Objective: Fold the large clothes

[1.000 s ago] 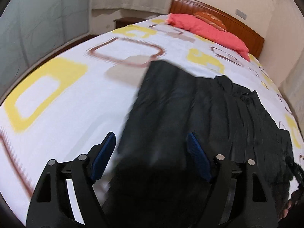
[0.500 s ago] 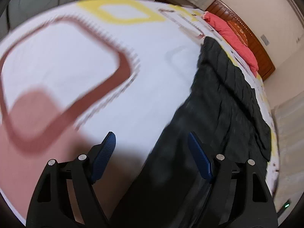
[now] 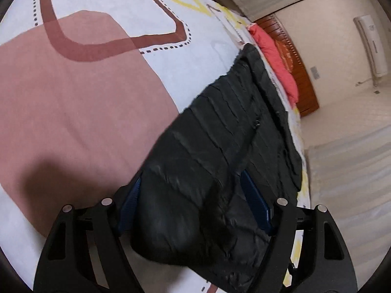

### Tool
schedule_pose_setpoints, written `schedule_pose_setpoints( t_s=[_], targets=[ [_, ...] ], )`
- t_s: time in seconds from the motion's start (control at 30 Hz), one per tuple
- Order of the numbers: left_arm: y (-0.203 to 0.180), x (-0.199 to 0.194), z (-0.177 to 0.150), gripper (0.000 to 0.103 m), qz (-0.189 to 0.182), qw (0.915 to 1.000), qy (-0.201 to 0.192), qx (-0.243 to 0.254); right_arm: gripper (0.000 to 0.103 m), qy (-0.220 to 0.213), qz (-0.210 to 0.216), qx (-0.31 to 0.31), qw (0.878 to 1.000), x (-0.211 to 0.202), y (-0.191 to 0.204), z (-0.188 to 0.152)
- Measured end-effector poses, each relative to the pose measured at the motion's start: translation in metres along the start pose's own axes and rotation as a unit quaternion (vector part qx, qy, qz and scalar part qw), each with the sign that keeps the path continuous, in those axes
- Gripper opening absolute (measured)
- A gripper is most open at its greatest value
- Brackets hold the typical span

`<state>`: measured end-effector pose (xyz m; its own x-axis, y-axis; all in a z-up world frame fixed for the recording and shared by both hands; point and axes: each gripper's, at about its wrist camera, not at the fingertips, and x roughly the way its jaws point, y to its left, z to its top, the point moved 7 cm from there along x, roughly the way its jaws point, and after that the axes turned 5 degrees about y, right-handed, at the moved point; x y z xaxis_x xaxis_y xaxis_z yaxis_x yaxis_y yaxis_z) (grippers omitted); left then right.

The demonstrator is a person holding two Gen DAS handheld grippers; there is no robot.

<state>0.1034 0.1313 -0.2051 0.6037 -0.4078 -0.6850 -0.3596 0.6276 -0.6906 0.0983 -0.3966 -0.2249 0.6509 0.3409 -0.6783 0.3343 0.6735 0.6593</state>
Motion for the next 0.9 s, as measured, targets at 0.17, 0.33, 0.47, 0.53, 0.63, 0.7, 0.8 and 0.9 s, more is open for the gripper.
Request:
schedule_pose_setpoints(
  t_s=[0.17, 0.33, 0.47, 0.53, 0.63, 0.7, 0.8, 0.9],
  targets=[
    [0.0, 0.008, -0.001, 0.053, -0.013, 0.9999, 0.004, -0.005, 0.046, 0.025, 0.046, 0.009, 0.999, 0.006, 0.002, -0.01],
    [-0.006, 0.012, -0.006, 0.048, 0.0, 0.9994, 0.0, 0.034, 0.016, 0.04, 0.053, 0.018, 0.998, 0.015, 0.0, -0.01],
    [-0.005, 0.003, -0.001, 0.016, -0.013, 0.9995, -0.005, 0.028, 0.012, 0.021, 0.058, 0.006, 0.998, 0.007, 0.01, -0.009],
    [-0.011, -0.008, 0.004, 0.012, -0.028, 0.999, -0.017, 0.032, 0.011, 0.009, 0.066, -0.001, 0.998, 0.0, 0.017, -0.007],
    [-0.025, -0.027, 0.01, 0.011, -0.051, 0.9972, -0.035, 0.042, 0.011, -0.015, 0.083, -0.016, 0.996, -0.018, 0.033, -0.003],
    [-0.036, -0.042, 0.012, 0.01, -0.062, 0.9954, -0.049, 0.055, 0.01, -0.026, 0.094, -0.025, 0.995, -0.03, 0.042, -0.002],
    [-0.053, -0.07, 0.016, 0.009, -0.083, 0.9908, -0.075, 0.076, 0.01, -0.042, 0.111, -0.046, 0.992, -0.049, 0.06, -0.003],
    [-0.065, -0.1, 0.016, 0.008, -0.108, 0.9863, -0.088, 0.088, 0.01, -0.059, 0.126, -0.068, 0.988, -0.073, 0.078, -0.008]
  ],
)
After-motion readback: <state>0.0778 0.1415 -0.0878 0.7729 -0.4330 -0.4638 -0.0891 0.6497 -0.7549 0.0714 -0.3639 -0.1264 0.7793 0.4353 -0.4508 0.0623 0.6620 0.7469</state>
